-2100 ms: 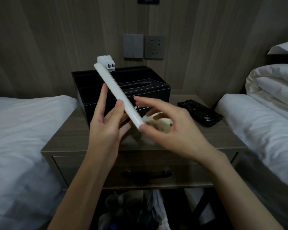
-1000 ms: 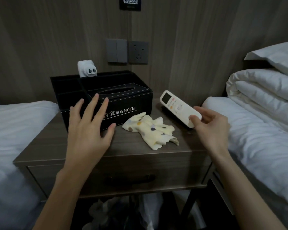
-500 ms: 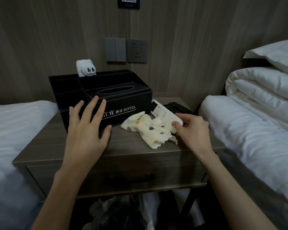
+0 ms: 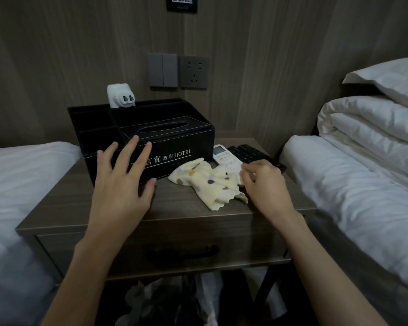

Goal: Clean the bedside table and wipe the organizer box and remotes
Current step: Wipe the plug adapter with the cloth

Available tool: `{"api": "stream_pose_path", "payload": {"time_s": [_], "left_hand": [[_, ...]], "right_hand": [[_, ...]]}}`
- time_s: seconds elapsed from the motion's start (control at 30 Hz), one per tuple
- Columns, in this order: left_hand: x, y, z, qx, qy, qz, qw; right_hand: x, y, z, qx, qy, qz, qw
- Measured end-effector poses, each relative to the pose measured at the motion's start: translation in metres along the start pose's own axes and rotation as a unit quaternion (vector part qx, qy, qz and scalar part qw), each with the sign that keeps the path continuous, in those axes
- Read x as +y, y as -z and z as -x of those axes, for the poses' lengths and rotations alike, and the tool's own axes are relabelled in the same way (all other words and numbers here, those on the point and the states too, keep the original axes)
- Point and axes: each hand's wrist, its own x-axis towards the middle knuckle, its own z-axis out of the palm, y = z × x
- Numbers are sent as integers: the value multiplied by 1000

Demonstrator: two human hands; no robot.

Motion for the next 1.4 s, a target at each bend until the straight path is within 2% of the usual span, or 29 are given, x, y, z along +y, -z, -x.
{"api": "stream_pose_path", "payload": {"time_s": [0.23,0.53,0.7,0.9,1.07,1.4], "left_hand": [[-2,1,1,-4,-3,4,1000],[-5,2,1,-6,-8,25,1000],[-5,10,2,9,2,47,999],[-25,29,3,59,49,39,996],[-39,25,9,55,107,87,989],[-52,11,2,60,101,153,981]], "right_hand": [[2,6,1,-57,26,74,995],[0,3,2,-26,31,33,999],[-11,9,5,36,56,-5,998],[-56,15,10,74,141,-71,985],[-114,10,-1,52,191,-127,972],[-197,-49,-80,-17,199,-119,973]]}}
